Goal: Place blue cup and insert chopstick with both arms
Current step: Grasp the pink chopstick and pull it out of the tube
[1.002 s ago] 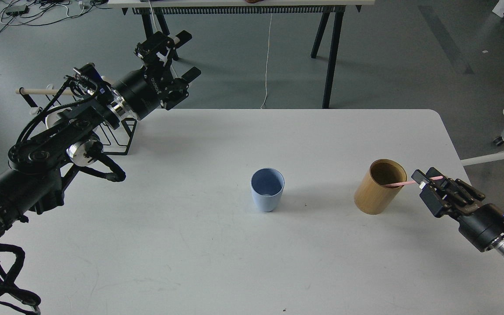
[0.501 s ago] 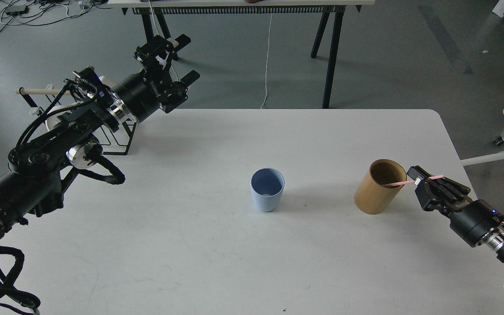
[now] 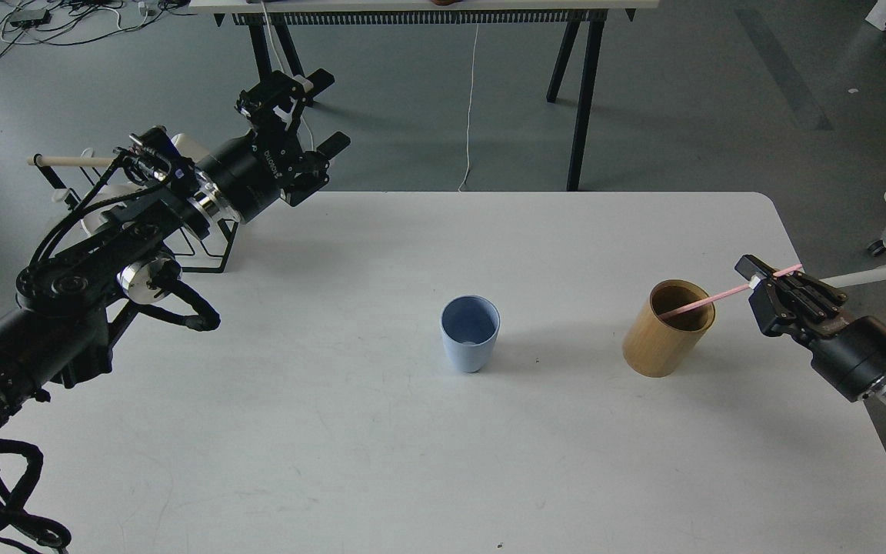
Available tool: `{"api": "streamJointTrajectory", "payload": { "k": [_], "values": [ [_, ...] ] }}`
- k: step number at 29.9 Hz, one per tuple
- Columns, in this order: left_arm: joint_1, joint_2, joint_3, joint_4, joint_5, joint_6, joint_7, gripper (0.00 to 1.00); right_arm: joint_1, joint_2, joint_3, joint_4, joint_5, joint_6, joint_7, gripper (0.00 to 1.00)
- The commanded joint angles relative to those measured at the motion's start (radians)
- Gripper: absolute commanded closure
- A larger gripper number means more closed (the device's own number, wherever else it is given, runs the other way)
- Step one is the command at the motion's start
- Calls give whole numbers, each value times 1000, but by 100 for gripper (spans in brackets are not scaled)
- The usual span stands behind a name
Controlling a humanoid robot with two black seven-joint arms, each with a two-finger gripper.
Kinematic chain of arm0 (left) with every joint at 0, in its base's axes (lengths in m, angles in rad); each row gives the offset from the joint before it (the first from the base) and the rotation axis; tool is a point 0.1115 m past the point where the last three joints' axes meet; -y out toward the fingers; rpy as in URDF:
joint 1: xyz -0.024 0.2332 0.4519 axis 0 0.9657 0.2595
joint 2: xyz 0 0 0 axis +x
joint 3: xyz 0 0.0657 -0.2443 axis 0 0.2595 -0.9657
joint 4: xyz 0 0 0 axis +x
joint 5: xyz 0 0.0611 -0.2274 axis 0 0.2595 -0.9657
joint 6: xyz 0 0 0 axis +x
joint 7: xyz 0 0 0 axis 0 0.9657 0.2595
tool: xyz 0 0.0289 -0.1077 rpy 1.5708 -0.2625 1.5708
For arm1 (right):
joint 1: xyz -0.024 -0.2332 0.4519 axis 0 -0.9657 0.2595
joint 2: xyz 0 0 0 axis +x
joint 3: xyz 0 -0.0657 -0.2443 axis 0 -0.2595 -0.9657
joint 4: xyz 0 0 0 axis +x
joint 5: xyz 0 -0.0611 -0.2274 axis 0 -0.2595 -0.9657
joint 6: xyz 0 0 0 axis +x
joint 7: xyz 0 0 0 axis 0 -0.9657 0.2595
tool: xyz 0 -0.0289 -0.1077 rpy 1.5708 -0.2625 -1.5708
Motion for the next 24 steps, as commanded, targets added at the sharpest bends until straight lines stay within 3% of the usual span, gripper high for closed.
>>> {"api": "streamJointTrajectory", "payload": {
  "k": [1,8,12,16,20,24],
  "values": [
    [0,0,0,0,0,0,0,5,-1,-80,26,85,49,0,0,100],
    [0,-2,0,0,0,0,0,5,-2,-242,75,260,165,0,0,100],
    [0,-2,0,1,-1,0,0,5,-1,-263,105,339,184,0,0,100],
    [2,-2,0,1,-1,0,0,5,43,-246,95,340,175,0,0,100],
    [12,-2,2,1,-1,0,0,5,164,-122,41,320,147,0,0,100],
    [14,-6,2,1,-1,0,0,5,338,-22,-136,253,72,0,0,100]
  ]
}}
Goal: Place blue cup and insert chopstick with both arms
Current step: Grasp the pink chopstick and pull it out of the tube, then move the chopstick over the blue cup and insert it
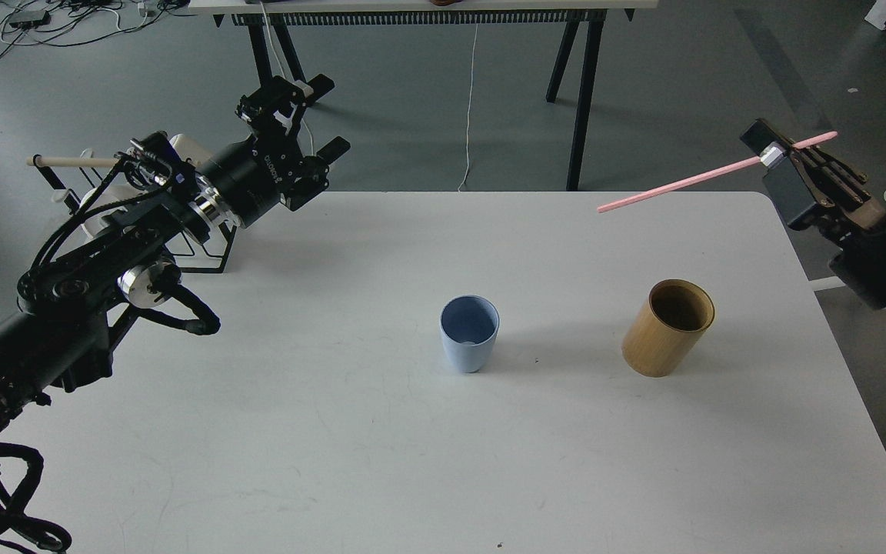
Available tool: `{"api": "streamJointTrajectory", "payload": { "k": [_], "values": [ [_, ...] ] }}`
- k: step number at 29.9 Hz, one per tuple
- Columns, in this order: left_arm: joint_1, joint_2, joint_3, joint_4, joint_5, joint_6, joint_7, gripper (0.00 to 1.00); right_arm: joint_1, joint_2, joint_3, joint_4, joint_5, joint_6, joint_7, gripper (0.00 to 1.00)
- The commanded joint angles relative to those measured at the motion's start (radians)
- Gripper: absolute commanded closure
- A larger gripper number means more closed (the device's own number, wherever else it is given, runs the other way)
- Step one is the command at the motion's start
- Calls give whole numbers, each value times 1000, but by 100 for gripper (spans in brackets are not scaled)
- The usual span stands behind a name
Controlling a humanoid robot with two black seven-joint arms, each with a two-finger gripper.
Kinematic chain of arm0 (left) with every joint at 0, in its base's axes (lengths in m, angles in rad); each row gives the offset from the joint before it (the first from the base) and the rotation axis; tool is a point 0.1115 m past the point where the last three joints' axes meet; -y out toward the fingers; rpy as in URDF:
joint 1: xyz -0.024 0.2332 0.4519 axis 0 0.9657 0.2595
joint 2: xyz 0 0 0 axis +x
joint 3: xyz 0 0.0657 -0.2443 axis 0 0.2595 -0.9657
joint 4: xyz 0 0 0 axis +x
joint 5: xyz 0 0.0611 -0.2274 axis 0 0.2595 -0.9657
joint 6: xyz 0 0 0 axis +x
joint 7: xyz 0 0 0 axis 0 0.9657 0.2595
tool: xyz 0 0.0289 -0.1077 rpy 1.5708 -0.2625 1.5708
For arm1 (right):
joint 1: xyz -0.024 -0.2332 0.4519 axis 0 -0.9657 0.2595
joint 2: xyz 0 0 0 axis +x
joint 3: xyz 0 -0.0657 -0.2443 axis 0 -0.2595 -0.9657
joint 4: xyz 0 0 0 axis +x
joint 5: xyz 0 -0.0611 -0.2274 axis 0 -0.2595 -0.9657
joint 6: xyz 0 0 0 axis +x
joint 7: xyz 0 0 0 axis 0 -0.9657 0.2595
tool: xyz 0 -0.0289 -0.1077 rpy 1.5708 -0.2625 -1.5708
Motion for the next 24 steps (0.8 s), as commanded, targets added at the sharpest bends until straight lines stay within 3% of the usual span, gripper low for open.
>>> {"api": "streamJointTrajectory", "payload": {
  "k": [1,10,24],
  "values": [
    [2,-3,0,-1,0,0,0,5,174,100,-190,-73,-52,0,0,100],
    [11,3,0,1,0,0,0,5,562,221,-668,-192,-54,0,0,99],
    [23,-3,-3,1,-1,0,0,5,581,393,-771,-370,-91,0,0,98]
  ]
}}
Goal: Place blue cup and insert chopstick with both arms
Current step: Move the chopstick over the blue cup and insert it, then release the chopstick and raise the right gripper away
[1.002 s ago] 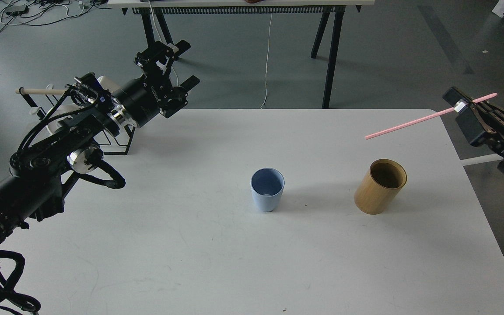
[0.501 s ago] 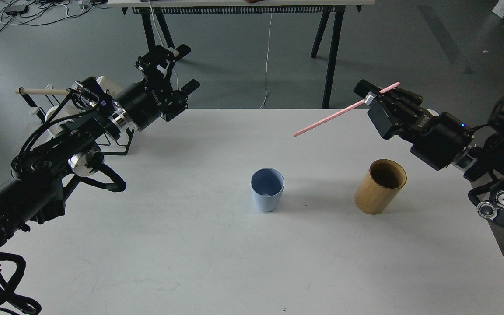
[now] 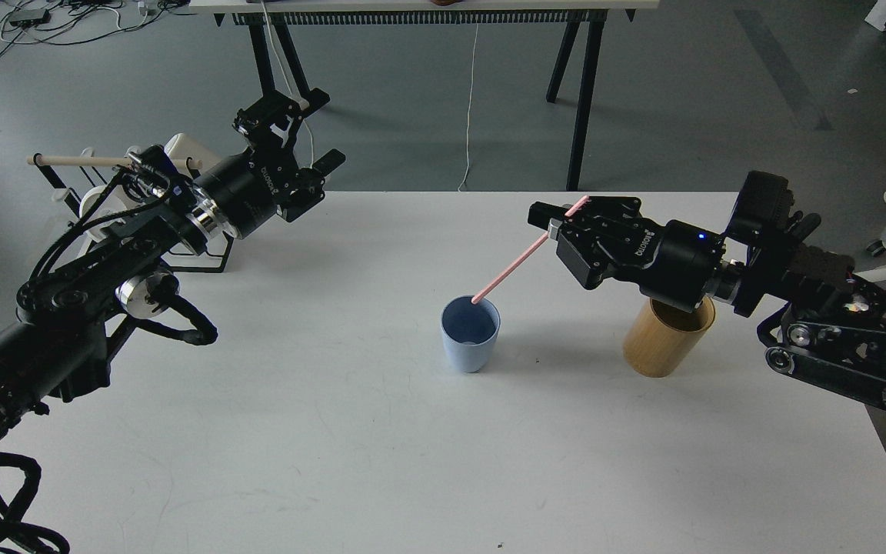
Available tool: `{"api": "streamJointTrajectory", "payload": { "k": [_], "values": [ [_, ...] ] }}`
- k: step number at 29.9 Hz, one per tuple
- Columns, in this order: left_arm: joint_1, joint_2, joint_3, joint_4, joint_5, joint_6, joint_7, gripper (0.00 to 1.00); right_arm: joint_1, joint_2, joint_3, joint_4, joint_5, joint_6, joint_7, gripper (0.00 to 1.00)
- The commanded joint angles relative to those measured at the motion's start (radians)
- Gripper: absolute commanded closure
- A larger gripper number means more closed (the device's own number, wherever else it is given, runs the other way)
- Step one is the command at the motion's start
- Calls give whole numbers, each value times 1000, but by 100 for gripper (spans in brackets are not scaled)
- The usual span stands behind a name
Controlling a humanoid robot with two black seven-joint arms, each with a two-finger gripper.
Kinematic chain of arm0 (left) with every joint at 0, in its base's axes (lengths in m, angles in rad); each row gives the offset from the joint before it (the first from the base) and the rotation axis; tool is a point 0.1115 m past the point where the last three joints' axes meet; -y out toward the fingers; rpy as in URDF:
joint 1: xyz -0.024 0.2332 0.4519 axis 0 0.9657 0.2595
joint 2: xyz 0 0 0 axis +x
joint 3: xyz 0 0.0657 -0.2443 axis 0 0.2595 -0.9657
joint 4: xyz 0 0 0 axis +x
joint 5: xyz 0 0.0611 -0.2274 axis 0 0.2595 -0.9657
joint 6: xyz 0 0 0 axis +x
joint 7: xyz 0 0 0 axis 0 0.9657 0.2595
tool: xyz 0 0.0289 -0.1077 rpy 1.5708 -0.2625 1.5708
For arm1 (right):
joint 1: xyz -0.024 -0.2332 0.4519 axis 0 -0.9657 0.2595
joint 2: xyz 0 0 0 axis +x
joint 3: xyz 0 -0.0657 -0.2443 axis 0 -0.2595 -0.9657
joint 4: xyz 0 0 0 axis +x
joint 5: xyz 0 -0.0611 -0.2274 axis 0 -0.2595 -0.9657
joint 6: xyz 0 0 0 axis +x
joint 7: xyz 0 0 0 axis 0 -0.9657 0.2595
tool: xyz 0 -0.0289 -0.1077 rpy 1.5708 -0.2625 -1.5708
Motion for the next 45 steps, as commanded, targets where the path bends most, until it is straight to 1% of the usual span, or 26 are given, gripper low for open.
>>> {"api": "streamJointTrajectory", "payload": {
  "k": [1,4,6,7,10,11,12,14,16,20,25,28,31,35,37,39,42,45],
  "values": [
    [0,-9,0,0,-2,0,0,5,-3,55,-33,-57,-5,0,0,98],
    [0,-17,0,0,-2,0,0,5,-23,88,-49,-83,-5,0,0,97],
    [0,-19,0,0,-2,0,0,5,-33,102,-49,-99,-5,0,0,94],
    [0,-19,0,0,-2,0,0,5,-35,103,-49,-100,-5,0,0,91],
    [0,-17,0,0,-2,0,0,5,-39,108,-47,-102,-2,0,0,54],
    [0,-17,0,0,-2,0,0,5,-44,108,-41,-100,6,0,0,34],
    [0,-17,0,0,-3,0,0,5,-44,109,-38,-100,9,0,0,23],
    [0,-17,0,0,-2,0,0,5,-44,109,-32,-99,12,0,0,19],
    [0,-17,0,0,-2,0,0,5,-44,109,-17,-97,13,0,0,7],
    [0,-17,0,0,-2,0,0,5,-50,96,37,-71,53,0,0,4],
    [-1,-17,0,0,-3,0,0,5,-58,42,104,41,202,0,0,4],
    [0,-17,-3,-2,-8,0,0,5,-59,-6,183,100,387,0,0,4],
    [14,-14,-35,-2,-55,0,0,5,-70,-20,253,98,599,0,0,1],
    [37,-8,-106,-11,-92,0,0,5,-78,-20,296,91,925,5,0,1],
    [37,-3,-115,-12,-92,0,0,5,-78,-21,310,93,1080,73,0,1],
    [38,11,-117,-14,-94,0,0,5,-79,-23,342,85,1221,198,0,1],
    [37,29,-118,-15,-95,0,0,5,-107,-27,390,23,1412,477,0,1],
    [38,37,-118,-15,-95,0,0,5,-122,-21,424,-88,1516,779,0,1]
  ]
}}
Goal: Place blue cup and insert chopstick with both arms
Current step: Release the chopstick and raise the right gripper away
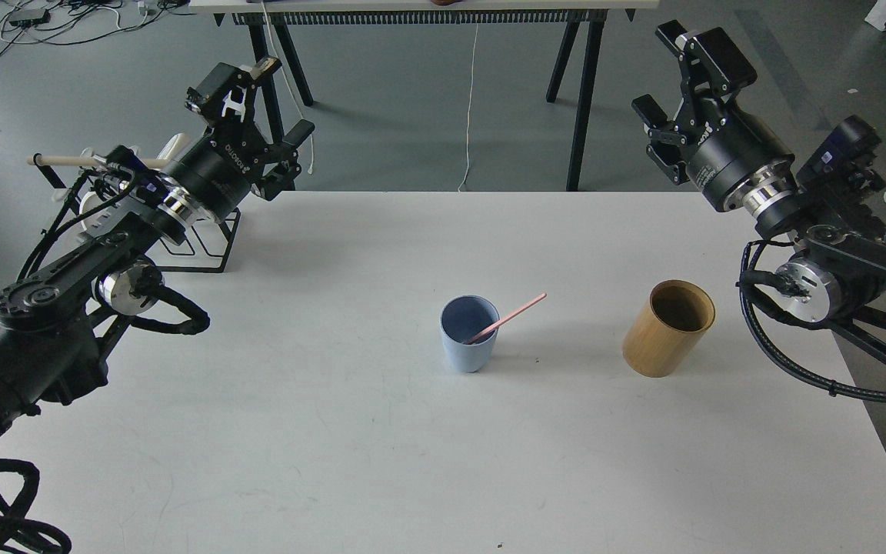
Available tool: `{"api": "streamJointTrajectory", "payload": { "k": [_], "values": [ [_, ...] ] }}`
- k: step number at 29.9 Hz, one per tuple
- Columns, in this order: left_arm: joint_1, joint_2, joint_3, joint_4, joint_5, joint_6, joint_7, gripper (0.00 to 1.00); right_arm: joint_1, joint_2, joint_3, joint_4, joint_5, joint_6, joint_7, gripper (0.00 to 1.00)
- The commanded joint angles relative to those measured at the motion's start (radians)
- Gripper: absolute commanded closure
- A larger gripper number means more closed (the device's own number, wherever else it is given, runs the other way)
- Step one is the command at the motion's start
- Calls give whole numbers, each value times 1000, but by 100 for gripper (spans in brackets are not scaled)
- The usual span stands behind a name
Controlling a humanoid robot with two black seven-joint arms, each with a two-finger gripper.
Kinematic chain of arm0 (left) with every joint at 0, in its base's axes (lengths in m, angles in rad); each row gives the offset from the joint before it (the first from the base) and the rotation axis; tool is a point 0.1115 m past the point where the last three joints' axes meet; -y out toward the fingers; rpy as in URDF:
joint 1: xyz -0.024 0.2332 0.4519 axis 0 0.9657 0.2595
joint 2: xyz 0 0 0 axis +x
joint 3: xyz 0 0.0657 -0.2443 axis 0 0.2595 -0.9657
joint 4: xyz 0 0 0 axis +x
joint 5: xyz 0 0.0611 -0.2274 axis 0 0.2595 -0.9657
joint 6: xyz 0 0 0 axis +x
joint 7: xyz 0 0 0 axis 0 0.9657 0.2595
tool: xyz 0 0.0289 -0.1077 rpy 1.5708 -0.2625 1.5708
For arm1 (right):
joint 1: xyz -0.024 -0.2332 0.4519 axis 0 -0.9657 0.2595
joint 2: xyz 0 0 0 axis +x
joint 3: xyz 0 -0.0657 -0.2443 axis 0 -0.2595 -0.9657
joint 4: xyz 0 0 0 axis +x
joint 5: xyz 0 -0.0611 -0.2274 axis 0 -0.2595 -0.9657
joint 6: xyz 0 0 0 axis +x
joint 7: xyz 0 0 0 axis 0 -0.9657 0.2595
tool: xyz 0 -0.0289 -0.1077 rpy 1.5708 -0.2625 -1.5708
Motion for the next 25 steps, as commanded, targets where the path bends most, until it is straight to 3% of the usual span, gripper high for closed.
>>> {"api": "streamJointTrajectory", "payload": {
  "k": [1,3,25],
  "values": [
    [1,8,0,1,0,0,0,5,-19,9,34,-127,122,347,0,1],
    [2,8,1,1,0,0,0,5,-28,13,34,-196,148,456,0,1],
    [16,-6,-28,1,-15,0,0,5,-189,103,158,-226,160,421,0,1]
  ]
}}
